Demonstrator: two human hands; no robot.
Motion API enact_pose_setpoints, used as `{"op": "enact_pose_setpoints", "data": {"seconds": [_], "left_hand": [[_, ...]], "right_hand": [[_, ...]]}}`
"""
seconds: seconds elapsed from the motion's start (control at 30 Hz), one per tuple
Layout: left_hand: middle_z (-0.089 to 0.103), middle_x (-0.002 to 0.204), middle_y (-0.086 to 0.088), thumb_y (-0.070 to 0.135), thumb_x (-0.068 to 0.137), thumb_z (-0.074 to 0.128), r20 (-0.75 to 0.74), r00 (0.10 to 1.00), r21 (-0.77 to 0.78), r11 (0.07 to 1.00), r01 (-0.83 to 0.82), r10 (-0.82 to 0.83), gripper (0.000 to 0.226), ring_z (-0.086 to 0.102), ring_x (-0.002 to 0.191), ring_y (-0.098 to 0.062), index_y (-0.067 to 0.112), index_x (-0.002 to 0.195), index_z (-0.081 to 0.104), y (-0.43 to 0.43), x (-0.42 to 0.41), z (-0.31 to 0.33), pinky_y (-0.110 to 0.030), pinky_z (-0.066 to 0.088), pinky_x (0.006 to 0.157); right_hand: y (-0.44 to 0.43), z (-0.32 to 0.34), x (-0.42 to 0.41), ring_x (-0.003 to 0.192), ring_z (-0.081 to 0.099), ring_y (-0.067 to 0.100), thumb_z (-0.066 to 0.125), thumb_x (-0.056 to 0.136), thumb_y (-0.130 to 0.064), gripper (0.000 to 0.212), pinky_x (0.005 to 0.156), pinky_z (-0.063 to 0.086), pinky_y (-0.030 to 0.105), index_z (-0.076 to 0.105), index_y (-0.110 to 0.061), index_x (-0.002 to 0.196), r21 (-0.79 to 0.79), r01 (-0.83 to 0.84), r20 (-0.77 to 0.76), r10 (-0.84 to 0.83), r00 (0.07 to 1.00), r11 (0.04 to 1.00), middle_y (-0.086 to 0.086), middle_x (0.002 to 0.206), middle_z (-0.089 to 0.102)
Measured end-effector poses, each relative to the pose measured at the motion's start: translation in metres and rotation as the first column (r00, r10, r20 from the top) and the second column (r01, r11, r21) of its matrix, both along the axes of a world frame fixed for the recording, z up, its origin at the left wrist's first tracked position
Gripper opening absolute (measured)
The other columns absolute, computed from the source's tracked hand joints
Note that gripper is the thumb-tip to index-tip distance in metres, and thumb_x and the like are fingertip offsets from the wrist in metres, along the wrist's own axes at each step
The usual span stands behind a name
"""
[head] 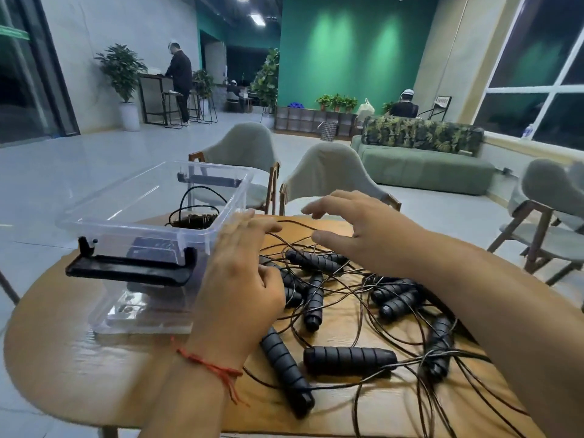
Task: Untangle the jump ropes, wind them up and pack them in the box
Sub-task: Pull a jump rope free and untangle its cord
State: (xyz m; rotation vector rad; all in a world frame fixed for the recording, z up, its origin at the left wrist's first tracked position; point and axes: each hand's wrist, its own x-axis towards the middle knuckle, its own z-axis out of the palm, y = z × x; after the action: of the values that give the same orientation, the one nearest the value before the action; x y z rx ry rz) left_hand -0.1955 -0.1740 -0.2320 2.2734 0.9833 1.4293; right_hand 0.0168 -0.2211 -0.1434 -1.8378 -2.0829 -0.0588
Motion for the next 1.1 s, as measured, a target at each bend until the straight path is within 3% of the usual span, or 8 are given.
{"op": "enact_pose_setpoints", "data": {"seconds": [0.1, 0.2, 0.37, 0.5, 0.63, 0.77, 0.9, 1.1], "left_hand": [[0.050, 0.130, 0.025, -0.003, 0.083, 0.060, -0.054, 0.998, -0.049, 0.998, 0.026, -0.029, 0.059, 0.043, 0.134, 0.003, 0.039, 0.126, 0.058, -0.004, 0.011, -0.005, -0.040, 0.051, 0.108], [0.048, 0.113, 0.029, 0.000, 0.088, 0.061, -0.135, 0.990, -0.099, 0.995, 0.031, -0.044, 0.052, 0.054, 0.107, -0.004, 0.041, 0.121, 0.059, -0.003, 0.020, -0.016, -0.030, 0.055, 0.090], [0.046, 0.106, 0.031, 0.012, 0.096, 0.061, -0.254, 0.965, -0.181, 0.983, 0.023, -0.069, 0.040, 0.055, 0.102, -0.003, 0.044, 0.121, 0.057, 0.002, 0.031, -0.032, -0.026, 0.053, 0.088], [0.055, 0.125, 0.023, 0.023, 0.100, 0.061, -0.405, 0.905, -0.276, 0.961, 0.012, -0.128, 0.038, 0.056, 0.114, -0.003, 0.045, 0.131, 0.055, 0.003, 0.042, -0.041, -0.033, 0.056, 0.097], [0.057, 0.137, 0.019, 0.034, 0.099, 0.063, -0.526, 0.838, -0.293, 0.956, -0.015, -0.148, 0.042, 0.054, 0.128, -0.007, 0.043, 0.140, 0.053, 0.005, 0.060, -0.054, -0.042, 0.051, 0.110], [0.056, 0.136, 0.023, 0.044, 0.102, 0.057, -0.611, 0.788, -0.195, 0.979, -0.065, -0.069, 0.038, 0.051, 0.127, -0.006, 0.044, 0.140, 0.053, 0.005, 0.076, -0.063, -0.038, 0.047, 0.110], [0.054, 0.136, 0.024, 0.044, 0.104, 0.055, -0.616, 0.787, -0.165, 0.984, -0.072, -0.046, 0.034, 0.050, 0.127, -0.003, 0.044, 0.138, 0.055, 0.004, 0.087, -0.072, -0.033, 0.044, 0.107], [0.056, 0.130, 0.025, 0.043, 0.101, 0.059, -0.593, 0.804, -0.162, 0.985, -0.060, -0.048, 0.033, 0.049, 0.124, -0.001, 0.043, 0.134, 0.060, 0.004, 0.088, -0.080, -0.032, 0.045, 0.109]], "right_hand": [[-0.036, -0.021, 0.020, 0.114, 0.048, -0.010, 0.059, 0.105, -0.050, 0.032, 0.100, 0.041, 0.020, 0.055, -0.051, 0.137, 0.039, 0.127, -0.139, -0.120, 0.983, 0.991, -0.035, 0.123, 0.055], [-0.063, -0.058, 0.042, 0.120, 0.054, -0.001, 0.063, 0.105, -0.038, 0.032, 0.104, 0.045, 0.028, 0.063, -0.042, 0.137, 0.117, 0.265, -0.282, -0.224, 0.933, 0.957, -0.026, 0.129, 0.062], [-0.073, -0.107, 0.067, 0.120, 0.055, 0.002, 0.067, 0.104, -0.023, 0.029, 0.092, 0.040, 0.018, 0.069, -0.039, 0.128, 0.122, 0.462, -0.473, -0.358, 0.805, 0.878, -0.023, 0.125, 0.064], [-0.070, -0.125, 0.090, 0.120, 0.055, 0.018, 0.065, 0.101, -0.016, 0.035, 0.098, 0.045, 0.035, 0.068, -0.034, 0.131, 0.168, 0.628, -0.433, -0.516, 0.739, 0.760, -0.006, 0.130, 0.066], [-0.070, -0.134, 0.124, 0.135, 0.046, 0.030, 0.061, 0.101, -0.024, 0.046, 0.107, 0.045, 0.052, 0.056, -0.031, 0.146, 0.072, 0.814, -0.295, -0.767, 0.570, 0.577, 0.003, 0.145, 0.058], [-0.061, -0.143, 0.131, 0.132, 0.052, 0.032, 0.056, 0.105, -0.030, 0.043, 0.107, 0.046, 0.050, 0.055, -0.031, 0.148, -0.110, 0.798, -0.214, -0.798, 0.563, 0.593, 0.004, 0.141, 0.062], [-0.061, -0.148, 0.138, 0.121, 0.055, 0.029, 0.061, 0.104, -0.030, 0.029, 0.096, 0.049, 0.044, 0.067, -0.032, 0.133, -0.021, 0.790, -0.243, -0.769, 0.591, 0.613, 0.000, 0.123, 0.068], [-0.058, -0.152, 0.143, 0.103, 0.051, 0.019, 0.064, 0.104, -0.035, 0.013, 0.077, 0.041, 0.035, 0.072, -0.034, 0.115, 0.098, 0.779, -0.339, -0.715, 0.611, 0.619, -0.006, 0.108, 0.065]]}}
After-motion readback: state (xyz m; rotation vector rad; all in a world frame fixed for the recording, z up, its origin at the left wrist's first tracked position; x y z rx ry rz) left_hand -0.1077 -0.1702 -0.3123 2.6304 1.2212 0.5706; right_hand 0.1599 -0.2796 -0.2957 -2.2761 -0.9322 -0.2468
